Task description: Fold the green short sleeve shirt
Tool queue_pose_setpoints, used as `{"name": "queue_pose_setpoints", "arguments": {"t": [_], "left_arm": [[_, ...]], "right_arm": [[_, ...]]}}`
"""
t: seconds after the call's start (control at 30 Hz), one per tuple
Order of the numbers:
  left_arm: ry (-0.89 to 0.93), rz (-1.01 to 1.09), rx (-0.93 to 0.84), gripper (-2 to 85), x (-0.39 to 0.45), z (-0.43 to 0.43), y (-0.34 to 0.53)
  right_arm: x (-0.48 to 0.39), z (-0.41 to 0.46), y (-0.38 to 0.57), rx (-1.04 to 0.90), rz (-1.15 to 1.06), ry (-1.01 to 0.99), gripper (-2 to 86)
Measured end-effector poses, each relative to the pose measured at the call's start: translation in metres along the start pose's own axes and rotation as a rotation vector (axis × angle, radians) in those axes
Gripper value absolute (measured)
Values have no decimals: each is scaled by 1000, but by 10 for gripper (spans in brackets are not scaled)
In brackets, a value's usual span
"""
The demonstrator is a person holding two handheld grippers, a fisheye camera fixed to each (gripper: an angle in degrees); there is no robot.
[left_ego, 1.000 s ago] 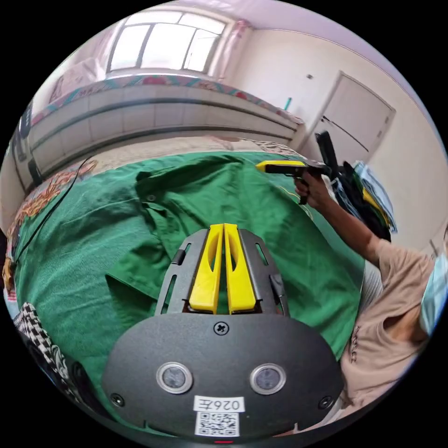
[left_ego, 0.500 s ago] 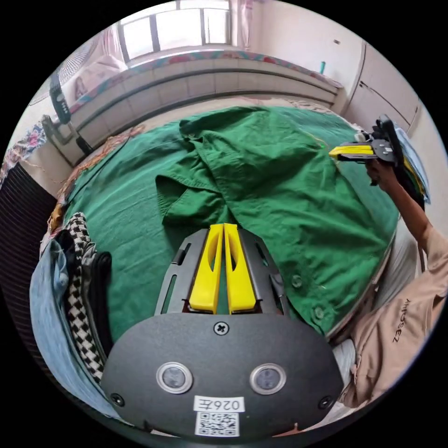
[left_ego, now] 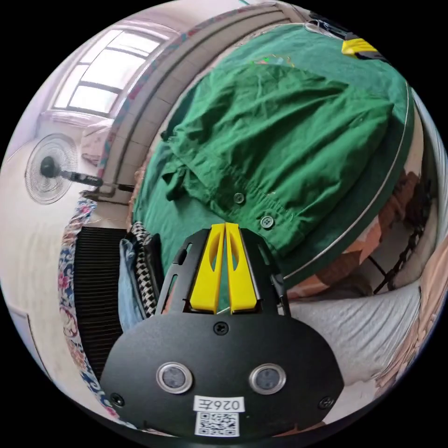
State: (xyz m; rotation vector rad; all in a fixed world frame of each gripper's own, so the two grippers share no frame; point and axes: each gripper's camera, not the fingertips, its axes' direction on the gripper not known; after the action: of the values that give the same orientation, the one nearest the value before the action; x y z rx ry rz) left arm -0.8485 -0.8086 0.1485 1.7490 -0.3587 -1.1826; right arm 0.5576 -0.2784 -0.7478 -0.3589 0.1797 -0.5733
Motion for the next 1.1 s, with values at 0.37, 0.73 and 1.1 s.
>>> {"name": "queue_pose_setpoints", "arguments": {"t": [0.37,0.73,1.1], "left_arm": [[328,-450,909,-5,-176,-257,41],[365,-104,666,105,-184,-236,-118],[371,127,645,115,-138,-245,-265]], "right_arm": [[36,-203,164,618,437,-438,-10],[-50,-187,136,201,-103,-156,24],[-96,-162,103,16,-360,-39,46]]}}
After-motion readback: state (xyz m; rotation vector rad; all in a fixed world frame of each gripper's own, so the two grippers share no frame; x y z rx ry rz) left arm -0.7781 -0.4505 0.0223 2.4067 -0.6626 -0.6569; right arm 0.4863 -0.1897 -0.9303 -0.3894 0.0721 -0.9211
